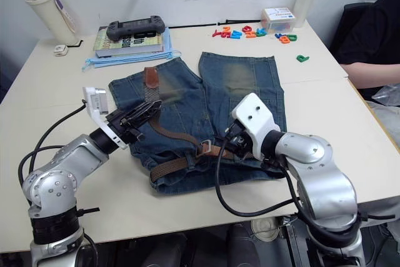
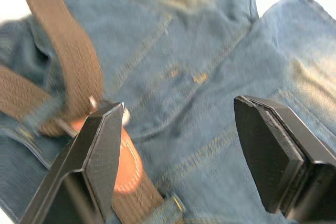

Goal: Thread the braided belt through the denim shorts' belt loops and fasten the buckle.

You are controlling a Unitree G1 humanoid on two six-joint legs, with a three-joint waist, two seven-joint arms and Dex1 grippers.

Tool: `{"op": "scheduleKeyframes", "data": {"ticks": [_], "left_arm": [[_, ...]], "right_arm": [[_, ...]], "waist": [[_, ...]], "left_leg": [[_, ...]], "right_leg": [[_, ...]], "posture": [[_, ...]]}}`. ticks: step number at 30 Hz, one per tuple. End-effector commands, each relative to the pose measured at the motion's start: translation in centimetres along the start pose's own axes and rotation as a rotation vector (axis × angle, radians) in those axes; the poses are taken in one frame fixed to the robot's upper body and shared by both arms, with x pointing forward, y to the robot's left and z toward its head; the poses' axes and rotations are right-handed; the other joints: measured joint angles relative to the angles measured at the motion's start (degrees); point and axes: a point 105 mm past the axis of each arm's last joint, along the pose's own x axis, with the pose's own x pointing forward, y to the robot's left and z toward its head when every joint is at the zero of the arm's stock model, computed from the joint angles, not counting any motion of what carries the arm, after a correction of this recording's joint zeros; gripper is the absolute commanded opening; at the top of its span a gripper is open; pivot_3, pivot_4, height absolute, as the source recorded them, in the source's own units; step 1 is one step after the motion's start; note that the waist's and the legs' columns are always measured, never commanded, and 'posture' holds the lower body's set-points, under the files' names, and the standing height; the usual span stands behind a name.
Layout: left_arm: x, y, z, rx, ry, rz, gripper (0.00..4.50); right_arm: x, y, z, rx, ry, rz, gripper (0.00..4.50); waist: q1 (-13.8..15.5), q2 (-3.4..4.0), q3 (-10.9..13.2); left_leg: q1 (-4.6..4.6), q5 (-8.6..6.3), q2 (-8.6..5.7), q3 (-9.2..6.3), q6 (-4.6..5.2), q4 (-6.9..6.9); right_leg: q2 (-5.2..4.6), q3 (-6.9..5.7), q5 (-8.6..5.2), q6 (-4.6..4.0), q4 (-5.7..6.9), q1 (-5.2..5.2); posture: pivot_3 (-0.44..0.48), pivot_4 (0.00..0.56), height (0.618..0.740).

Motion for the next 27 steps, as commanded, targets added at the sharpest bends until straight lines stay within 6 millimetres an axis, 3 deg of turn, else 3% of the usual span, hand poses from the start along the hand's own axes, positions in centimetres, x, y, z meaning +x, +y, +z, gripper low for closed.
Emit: {"op": "scheduleKeyframes", "data": {"ticks": [1, 5, 6, 12, 16, 27], "left_arm": [[0.5, -1.7, 1.2, 0.038, -0.038, -0.058, 0.00], [1.1, -2.4, 1.6, 0.040, -0.036, -0.080, 0.00], [1.1, -2.5, 1.7, 0.042, -0.037, -0.081, 0.00], [0.7, -2.5, 2.3, 0.051, -0.035, -0.064, 0.00], [-0.7, -1.4, 2.6, 0.079, 0.003, -0.014, 0.00], [-2.3, -0.4, 2.3, 0.099, 0.067, 0.031, 0.00]], "right_arm": [[-0.3, 1.2, 1.7, 0.015, -0.084, 0.063, 2.27], [0.8, 2.0, 0.6, 0.047, -0.051, 0.097, 0.33], [1.1, 2.0, 0.1, 0.055, -0.034, 0.092, 0.05], [2.1, 2.3, -1.4, 0.072, 0.013, 0.082, 0.05], [2.7, 2.7, -2.6, 0.090, 0.041, 0.071, 0.05], [3.7, 4.4, -3.0, 0.095, 0.048, 0.082, 0.05]], "waist": [[0.0, 0.00, 0.0], [0.1, 0.00, 0.0], [0.1, 0.00, 0.0], [-0.1, 0.00, 0.0], [-0.1, 0.00, 0.0], [-0.1, 0.04, 0.0]], "left_leg": [[0.00, 0.00, 0.01, 0.00, 0.00, 0.00], [-0.01, 0.00, -0.02, 0.00, 0.00, 0.00], [-0.01, 0.00, -0.02, 0.00, 0.00, 0.00], [0.00, 0.00, 0.00, 0.01, 0.00, -0.03], [0.00, 0.00, 0.01, 0.01, -0.01, -0.06], [0.02, 0.01, 0.01, 0.02, -0.01, -0.13]], "right_leg": [[-0.01, 0.00, 0.00, 0.00, 0.00, 0.00], [0.00, -0.01, 0.00, 0.00, 0.00, 0.00], [-0.01, -0.01, 0.00, 0.00, 0.00, 0.00], [0.00, 0.01, 0.00, 0.00, 0.00, -0.03], [0.01, 0.02, 0.00, 0.00, 0.00, -0.04], [0.01, 0.04, -0.01, -0.01, -0.02, -0.06]], "posture": [[0.000, 0.150, 0.707], [0.000, 0.150, 0.707], [0.000, 0.150, 0.707], [0.000, 0.150, 0.707], [0.000, 0.150, 0.707], [0.000, 0.150, 0.707]]}}
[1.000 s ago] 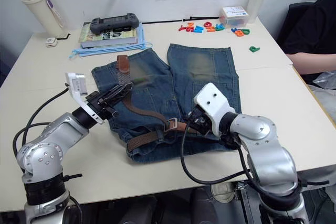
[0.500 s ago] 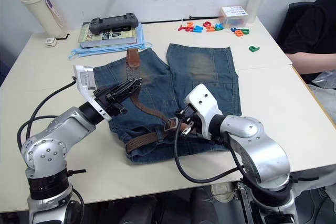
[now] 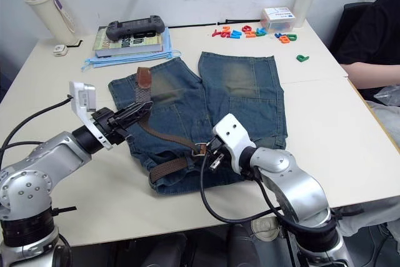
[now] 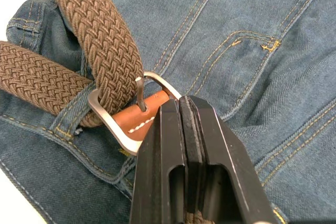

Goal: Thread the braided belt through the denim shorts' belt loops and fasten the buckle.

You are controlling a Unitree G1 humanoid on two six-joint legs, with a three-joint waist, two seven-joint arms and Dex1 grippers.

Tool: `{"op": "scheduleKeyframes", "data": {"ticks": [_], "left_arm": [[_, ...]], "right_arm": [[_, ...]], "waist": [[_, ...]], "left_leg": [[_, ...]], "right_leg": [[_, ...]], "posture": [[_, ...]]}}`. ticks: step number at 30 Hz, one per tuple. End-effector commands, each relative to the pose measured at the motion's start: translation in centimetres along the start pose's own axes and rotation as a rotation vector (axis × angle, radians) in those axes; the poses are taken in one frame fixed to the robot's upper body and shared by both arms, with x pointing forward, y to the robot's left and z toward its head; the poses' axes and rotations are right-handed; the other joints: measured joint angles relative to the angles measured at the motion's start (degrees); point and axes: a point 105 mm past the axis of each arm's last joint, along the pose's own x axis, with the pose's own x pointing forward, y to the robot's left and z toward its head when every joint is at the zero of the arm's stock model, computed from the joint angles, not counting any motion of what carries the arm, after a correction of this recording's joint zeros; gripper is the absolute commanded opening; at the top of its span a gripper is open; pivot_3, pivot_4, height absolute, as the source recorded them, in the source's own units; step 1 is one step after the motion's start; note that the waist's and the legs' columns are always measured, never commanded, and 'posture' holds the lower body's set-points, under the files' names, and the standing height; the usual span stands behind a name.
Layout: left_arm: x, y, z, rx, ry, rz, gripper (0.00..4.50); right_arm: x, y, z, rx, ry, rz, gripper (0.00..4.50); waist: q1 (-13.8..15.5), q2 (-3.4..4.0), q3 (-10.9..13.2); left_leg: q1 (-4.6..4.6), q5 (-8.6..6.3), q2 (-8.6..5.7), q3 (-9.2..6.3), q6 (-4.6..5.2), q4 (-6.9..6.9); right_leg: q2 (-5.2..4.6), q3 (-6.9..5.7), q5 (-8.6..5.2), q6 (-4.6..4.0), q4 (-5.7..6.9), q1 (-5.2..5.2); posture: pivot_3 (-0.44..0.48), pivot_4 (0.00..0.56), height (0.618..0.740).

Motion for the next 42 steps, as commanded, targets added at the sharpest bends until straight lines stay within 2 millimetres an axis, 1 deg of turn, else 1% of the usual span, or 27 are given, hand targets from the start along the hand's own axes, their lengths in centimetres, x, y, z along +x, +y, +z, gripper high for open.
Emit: {"op": "scheduleKeyframes", "data": {"ticks": [1, 5, 13, 16, 21, 25, 28, 30, 36, 42], "left_arm": [[-0.4, -0.6, 0.8, 0.022, -0.028, -0.025, 0.00], [-0.4, -0.6, 0.7, 0.023, -0.025, -0.028, 0.00], [-0.2, -0.8, 0.5, 0.023, -0.024, -0.035, 0.00], [-0.2, -0.7, 0.5, 0.026, -0.020, -0.030, 0.00], [-0.2, -0.6, 0.3, 0.024, -0.012, -0.031, 0.00], [-0.3, -0.6, 0.2, 0.023, -0.009, -0.033, 0.00], [-0.5, -0.5, 0.2, 0.022, -0.006, -0.031, 0.00], [-0.6, -0.4, 0.1, 0.021, -0.003, -0.028, 0.00], [-0.8, -0.3, 0.1, 0.025, 0.006, -0.026, 0.00], [-0.9, -0.3, 0.1, 0.028, 0.008, -0.030, 0.00]], "right_arm": [[0.2, 0.9, 1.0, -0.020, -0.046, 0.016, 0.05], [0.6, 1.8, 1.5, -0.023, -0.061, 0.029, 0.05], [0.9, 3.1, 1.0, -0.041, -0.040, 0.057, 0.05], [0.5, 2.5, 1.4, -0.036, -0.055, 0.028, 0.05], [-1.4, 0.8, 3.7, -0.013, -0.153, -0.036, 0.05], [-2.5, 0.4, 4.4, -0.007, -0.184, -0.051, 0.05], [-3.1, 0.1, 4.3, -0.018, -0.171, -0.057, 0.05], [-3.0, 0.3, 3.9, -0.027, -0.149, -0.048, 0.05], [-2.0, 2.3, 2.6, -0.045, -0.090, 0.006, 0.05], [-1.4, 2.7, 1.8, -0.046, -0.061, 0.004, 0.05]], "waist": [[0.0, 0.00, 0.0], [0.0, 0.00, 0.0], [0.0, 0.01, 0.0], [0.0, 0.00, 0.0], [0.0, 0.01, 0.0], [0.1, 0.01, 0.0], [0.0, 0.01, 0.0], [0.0, 0.01, 0.0], [0.0, 0.02, 0.0], [0.1, 0.02, 0.0]], "left_leg": [[0.00, 0.00, 0.00, 0.01, 0.00, -0.01], [0.00, 0.01, 0.03, 0.00, -0.02, -0.03], [0.00, 0.01, 0.03, -0.01, -0.01, -0.06], [0.00, 0.01, 0.03, -0.01, -0.01, -0.06], [-0.02, 0.01, 0.01, -0.01, -0.01, -0.06], [-0.01, 0.01, 0.02, -0.03, -0.01, -0.08], [-0.02, 0.01, 0.01, -0.03, -0.01, -0.10], [-0.02, 0.00, 0.01, -0.02, 0.00, -0.10], [-0.01, 0.00, 0.04, -0.03, -0.01, -0.12], [-0.02, 0.01, 0.01, -0.03, 0.00, -0.11]], "right_leg": [[0.00, 0.01, 0.00, 0.00, 0.00, 0.00], [0.00, -0.01, -0.01, -0.02, 0.00, -0.01], [0.00, -0.01, -0.01, -0.02, -0.03, -0.01], [0.00, -0.01, -0.01, -0.02, -0.03, -0.01], [0.01, -0.02, -0.01, -0.02, -0.05, -0.01], [0.00, -0.03, -0.01, -0.02, -0.05, -0.01], [0.00, -0.03, -0.01, -0.02, -0.07, -0.01], [-0.01, -0.02, -0.01, -0.02, -0.08, -0.01], [-0.08, -0.02, -0.02, -0.03, -0.08, -0.01], [-0.07, -0.03, -0.01, -0.03, -0.09, -0.01]], "posture": [[0.000, 0.150, 0.707], [0.000, 0.150, 0.707], [0.000, 0.150, 0.707], [0.000, 0.150, 0.707], [0.000, 0.150, 0.707], [0.000, 0.150, 0.707], [0.000, 0.150, 0.707], [0.000, 0.150, 0.707], [0.000, 0.150, 0.707], [0.000, 0.150, 0.707]]}}
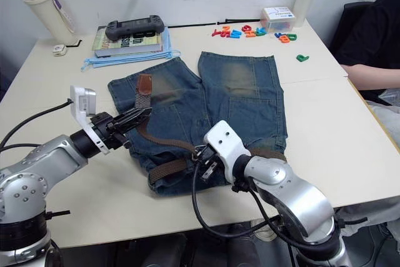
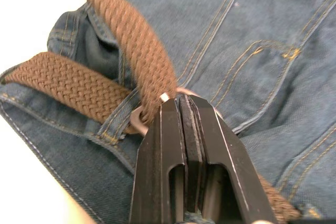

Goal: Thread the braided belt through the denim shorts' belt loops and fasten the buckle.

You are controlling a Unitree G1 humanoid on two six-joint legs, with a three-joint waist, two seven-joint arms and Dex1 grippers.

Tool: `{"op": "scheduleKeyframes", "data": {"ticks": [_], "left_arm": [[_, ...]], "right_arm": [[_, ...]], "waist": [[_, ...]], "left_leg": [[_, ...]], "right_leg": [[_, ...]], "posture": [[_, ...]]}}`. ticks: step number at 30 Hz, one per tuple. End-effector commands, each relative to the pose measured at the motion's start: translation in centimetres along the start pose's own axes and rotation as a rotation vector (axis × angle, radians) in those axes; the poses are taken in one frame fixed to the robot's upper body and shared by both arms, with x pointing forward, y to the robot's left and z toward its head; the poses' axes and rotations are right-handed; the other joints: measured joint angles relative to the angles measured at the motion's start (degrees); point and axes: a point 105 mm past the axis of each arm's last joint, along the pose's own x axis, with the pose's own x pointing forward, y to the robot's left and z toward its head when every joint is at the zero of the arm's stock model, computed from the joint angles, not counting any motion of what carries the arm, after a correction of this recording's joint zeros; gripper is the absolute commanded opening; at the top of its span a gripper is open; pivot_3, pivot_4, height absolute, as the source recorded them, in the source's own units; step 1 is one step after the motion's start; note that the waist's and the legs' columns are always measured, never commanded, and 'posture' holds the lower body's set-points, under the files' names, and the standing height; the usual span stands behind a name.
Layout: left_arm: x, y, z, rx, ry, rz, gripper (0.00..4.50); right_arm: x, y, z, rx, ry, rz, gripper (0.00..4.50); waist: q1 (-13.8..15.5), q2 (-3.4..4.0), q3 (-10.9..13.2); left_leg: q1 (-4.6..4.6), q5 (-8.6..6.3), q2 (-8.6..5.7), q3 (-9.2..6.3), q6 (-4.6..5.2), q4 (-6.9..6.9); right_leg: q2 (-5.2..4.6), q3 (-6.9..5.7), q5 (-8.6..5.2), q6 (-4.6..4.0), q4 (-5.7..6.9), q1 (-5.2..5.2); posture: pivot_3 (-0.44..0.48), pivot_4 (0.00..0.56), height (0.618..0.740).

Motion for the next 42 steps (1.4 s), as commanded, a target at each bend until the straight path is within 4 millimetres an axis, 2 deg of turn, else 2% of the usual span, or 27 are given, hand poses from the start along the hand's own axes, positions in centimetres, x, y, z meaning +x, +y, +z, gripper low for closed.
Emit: {"op": "scheduleKeyframes", "data": {"ticks": [1, 16, 21, 32, 42], "left_arm": [[-0.4, -0.4, 0.9, 0.021, -0.035, -0.017, 0.00], [-0.3, -0.7, 0.7, 0.025, -0.037, -0.030, 0.00], [-0.1, -0.8, 0.8, 0.026, -0.041, -0.035, 0.00], [1.2, -1.3, 1.1, 0.046, -0.048, -0.041, 0.00], [4.8, -3.8, 1.7, 0.039, -0.077, -0.115, 0.00]], "right_arm": [[-0.3, 0.3, 0.7, -0.042, -0.040, -0.016, 0.05], [0.6, -0.4, -0.2, -0.053, 0.003, -0.062, 0.05], [1.3, 0.2, -0.7, -0.106, 0.034, -0.055, 0.05], [1.8, 1.1, -3.0, -0.403, 0.176, -0.039, 0.05], [1.1, 1.5, -5.9, -0.678, 0.280, -0.018, 0.05]], "waist": [[0.0, 0.00, 0.0], [0.0, 0.00, 0.0], [0.0, 0.00, 0.0], [0.0, -0.01, 0.0], [0.3, -0.05, 0.0]], "left_leg": [[0.00, 0.00, 0.00, 0.00, 0.00, 0.00], [0.00, 0.00, 0.01, 0.00, 0.00, -0.01], [0.01, 0.00, 0.01, 0.00, 0.00, -0.01], [0.01, 0.00, 0.00, 0.00, 0.00, 0.00], [0.01, 0.00, -0.01, 0.00, 0.00, 0.00]], "right_leg": [[0.00, 0.00, 0.00, 0.00, 0.00, 0.00], [0.01, 0.00, 0.00, 0.00, -0.01, 0.00], [0.01, 0.00, 0.00, 0.00, -0.01, 0.00], [0.00, -0.01, 0.00, 0.00, -0.04, 0.02], [0.01, -0.04, 0.01, 0.01, -0.10, 0.05]], "posture": [[0.000, 0.150, 0.707], [0.000, 0.150, 0.707], [0.000, 0.150, 0.707], [0.000, 0.150, 0.707], [0.000, 0.150, 0.707]]}}
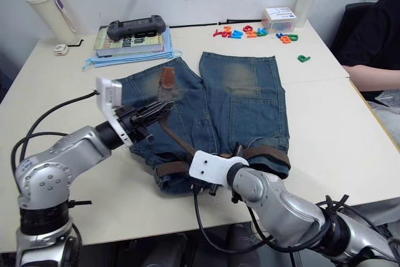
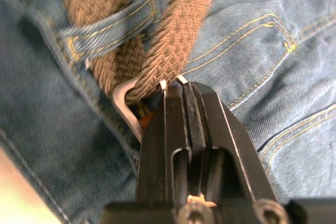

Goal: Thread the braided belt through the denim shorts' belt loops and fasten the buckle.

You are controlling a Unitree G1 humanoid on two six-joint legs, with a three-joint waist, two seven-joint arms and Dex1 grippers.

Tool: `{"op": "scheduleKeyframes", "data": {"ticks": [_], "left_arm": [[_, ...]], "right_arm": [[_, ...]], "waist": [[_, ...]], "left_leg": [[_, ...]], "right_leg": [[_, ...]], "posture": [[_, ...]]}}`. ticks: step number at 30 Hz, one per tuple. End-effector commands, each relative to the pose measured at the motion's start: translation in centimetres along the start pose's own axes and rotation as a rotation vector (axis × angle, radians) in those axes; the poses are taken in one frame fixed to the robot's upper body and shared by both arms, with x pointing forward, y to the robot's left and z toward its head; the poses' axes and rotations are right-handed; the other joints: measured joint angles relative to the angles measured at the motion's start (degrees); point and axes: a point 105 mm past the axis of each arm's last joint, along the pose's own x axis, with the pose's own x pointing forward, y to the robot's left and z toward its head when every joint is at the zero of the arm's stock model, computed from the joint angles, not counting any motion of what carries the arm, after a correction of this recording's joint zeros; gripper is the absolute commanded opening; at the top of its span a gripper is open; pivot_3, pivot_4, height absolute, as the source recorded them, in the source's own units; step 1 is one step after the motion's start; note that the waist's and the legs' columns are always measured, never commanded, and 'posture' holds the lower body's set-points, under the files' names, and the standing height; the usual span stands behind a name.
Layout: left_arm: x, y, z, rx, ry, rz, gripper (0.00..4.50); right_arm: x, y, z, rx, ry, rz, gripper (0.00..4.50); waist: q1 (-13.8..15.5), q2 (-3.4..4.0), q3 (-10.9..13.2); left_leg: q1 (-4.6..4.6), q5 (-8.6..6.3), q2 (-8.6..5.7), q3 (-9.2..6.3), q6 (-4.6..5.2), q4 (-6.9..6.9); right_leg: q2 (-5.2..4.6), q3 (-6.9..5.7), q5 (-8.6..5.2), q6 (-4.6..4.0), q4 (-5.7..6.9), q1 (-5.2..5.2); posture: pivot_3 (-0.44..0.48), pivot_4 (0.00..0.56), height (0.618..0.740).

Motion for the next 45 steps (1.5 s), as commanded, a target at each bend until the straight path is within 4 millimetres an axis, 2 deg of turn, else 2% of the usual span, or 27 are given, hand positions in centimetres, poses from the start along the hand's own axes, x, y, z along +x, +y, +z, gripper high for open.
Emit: {"op": "scheduleKeyframes", "data": {"ticks": [1, 5, 9, 12, 18, 26, 30, 34, 39, 45], "left_arm": [[1.2, -1.3, 1.5, 0.042, -0.060, -0.032, 0.00], [3.1, -2.4, 1.8, 0.047, -0.076, -0.067, 0.00], [5.5, -3.4, 1.9, 0.042, -0.101, -0.096, 0.00], [7.2, -3.8, 2.0, 0.065, -0.111, -0.107, 0.00], [11.1, -6.7, 3.2, 0.086, -0.169, -0.232, 0.00], [15.7, -10.4, 2.2, 0.122, -0.139, -0.352, 0.00], [17.4, -11.4, 0.6, 0.120, -0.101, -0.390, 0.00], [19.0, -11.6, -0.4, 0.121, -0.072, -0.388, 0.00], [20.3, -12.5, -0.7, 0.122, -0.055, -0.410, 0.00], [20.9, -13.2, -0.9, 0.122, -0.046, -0.439, 0.00]], "right_arm": [[0.0, 2.4, -1.3, -0.052, 0.049, 0.082, 0.05], [-0.1, 3.4, -1.1, -0.095, 0.040, 0.104, 0.05], [0.0, 5.2, -0.7, -0.098, 0.018, 0.158, 0.05], [0.1, 5.3, -0.9, -0.093, 0.026, 0.161, 0.05], [-0.1, 5.6, -2.3, -0.139, 0.070, 0.200, 0.05], [0.3, 6.3, -2.7, -0.208, 0.070, 0.234, 0.05], [0.4, 6.6, -2.6, -0.228, 0.066, 0.242, 0.05], [0.3, 7.0, -2.5, -0.255, 0.058, 0.259, 0.05], [0.0, 7.8, -2.4, -0.331, 0.034, 0.318, 0.05], [0.0, 8.8, -2.8, -0.364, 0.038, 0.421, 0.05]], "waist": [[0.2, -0.03, 0.0], [0.7, -0.08, 0.0], [0.9, -0.10, -0.1], [1.1, -0.17, -0.1], [1.3, -0.19, -0.1], [1.3, -0.20, -0.1], [1.3, -0.20, -0.1], [1.3, -0.20, -0.1], [1.5, -0.20, -0.1], [1.4, -0.19, -0.1]], "left_leg": [[0.00, 0.00, 0.00, -0.01, 0.00, 0.00], [0.00, 0.00, -0.02, 0.00, 0.00, 0.04], [0.02, 0.00, -0.01, 0.03, 0.00, 0.03], [0.03, 0.01, 0.00, 0.02, -0.01, 0.04], [0.01, 0.01, -0.03, 0.03, 0.00, 0.04], [-0.02, 0.06, -0.11, 0.03, 0.07, 0.07], [-0.02, 0.06, -0.11, 0.03, 0.08, 0.07], [-0.01, 0.06, -0.12, 0.03, 0.08, 0.08], [-0.01, 0.07, -0.16, 0.03, 0.10, 0.08], [0.00, 0.07, -0.14, 0.03, 0.10, 0.07]], "right_leg": [[0.00, -0.01, 0.00, 0.00, 0.00, 0.00], [0.05, -0.01, 0.01, 0.02, -0.01, 0.02], [0.09, 0.01, 0.01, 0.02, 0.00, 0.04], [0.11, -0.02, 0.01, 0.02, 0.00, 0.04], [0.12, -0.03, 0.02, 0.04, -0.03, 0.04], [0.09, -0.05, 0.09, 0.17, -0.15, 0.11], [0.09, -0.05, 0.10, 0.19, -0.16, 0.12], [0.09, -0.05, 0.11, 0.19, -0.15, 0.12], [0.07, -0.06, 0.13, 0.24, -0.19, 0.16], [0.08, -0.07, 0.14, 0.25, -0.19, 0.16]], "posture": [[0.000, 0.150, 0.707], [0.000, 0.150, 0.707], [0.000, 0.150, 0.707], [0.000, 0.150, 0.707], [0.000, 0.150, 0.707], [0.000, 0.150, 0.707], [0.000, 0.150, 0.707], [0.000, 0.150, 0.707], [0.000, 0.150, 0.707], [0.000, 0.150, 0.707]]}}
